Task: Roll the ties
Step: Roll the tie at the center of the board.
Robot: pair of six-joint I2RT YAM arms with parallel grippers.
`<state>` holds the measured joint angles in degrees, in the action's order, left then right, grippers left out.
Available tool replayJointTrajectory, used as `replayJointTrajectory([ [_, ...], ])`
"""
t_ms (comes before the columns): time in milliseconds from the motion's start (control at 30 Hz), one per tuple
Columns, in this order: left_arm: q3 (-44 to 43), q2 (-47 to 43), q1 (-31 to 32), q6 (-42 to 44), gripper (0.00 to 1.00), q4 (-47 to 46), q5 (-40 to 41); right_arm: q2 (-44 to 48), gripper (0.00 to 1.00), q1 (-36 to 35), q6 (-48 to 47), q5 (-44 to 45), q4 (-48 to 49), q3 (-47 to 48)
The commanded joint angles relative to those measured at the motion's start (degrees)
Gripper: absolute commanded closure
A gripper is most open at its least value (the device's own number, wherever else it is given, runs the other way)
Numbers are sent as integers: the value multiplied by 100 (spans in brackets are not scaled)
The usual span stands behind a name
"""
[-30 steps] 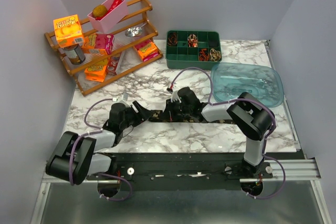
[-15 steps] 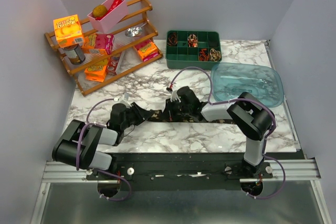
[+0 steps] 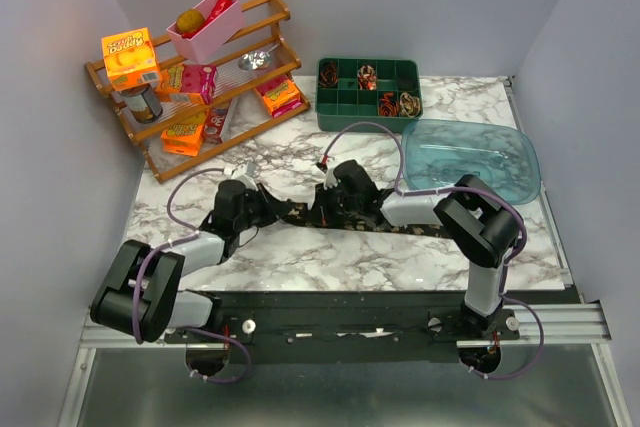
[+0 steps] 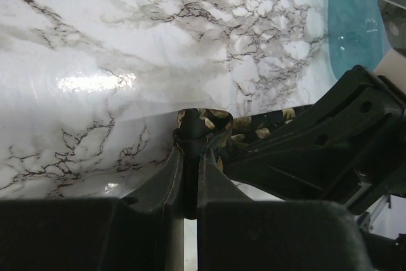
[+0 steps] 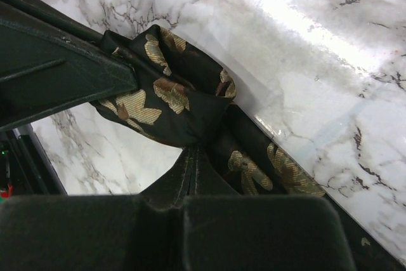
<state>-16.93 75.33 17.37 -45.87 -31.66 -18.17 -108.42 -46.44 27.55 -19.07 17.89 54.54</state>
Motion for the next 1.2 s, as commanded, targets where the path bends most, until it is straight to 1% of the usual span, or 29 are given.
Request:
replayJointTrajectory([
  [0,-486,-150,266,745,100,1354,498,93,99,-41,-109,307,-242,197],
  [167,-925,-238,504,1044,100,2329,1096,84,99,-32,-127,325,-268,302],
  [200,-979,-255,531,1053,100,2427,1262,84,99,-41,-145,299,-260,320],
  [433,-1304,-414,671,1264,100,3016,1746,-74,99,-32,-180,246,-418,505],
  [500,-1444,-423,759,1369,100,3157,1782,-144,99,-32,-180,211,-453,531],
  [567,-1541,-440,829,1422,100,3376,2028,-188,99,-32,-171,167,-471,548],
  [900,-1700,-511,1076,1616,100,3579,2257,-496,99,-32,-136,17,-602,654],
  [1167,-1971,-423,1576,1660,100,3728,2538,-601,99,-32,-83,-88,-585,821],
])
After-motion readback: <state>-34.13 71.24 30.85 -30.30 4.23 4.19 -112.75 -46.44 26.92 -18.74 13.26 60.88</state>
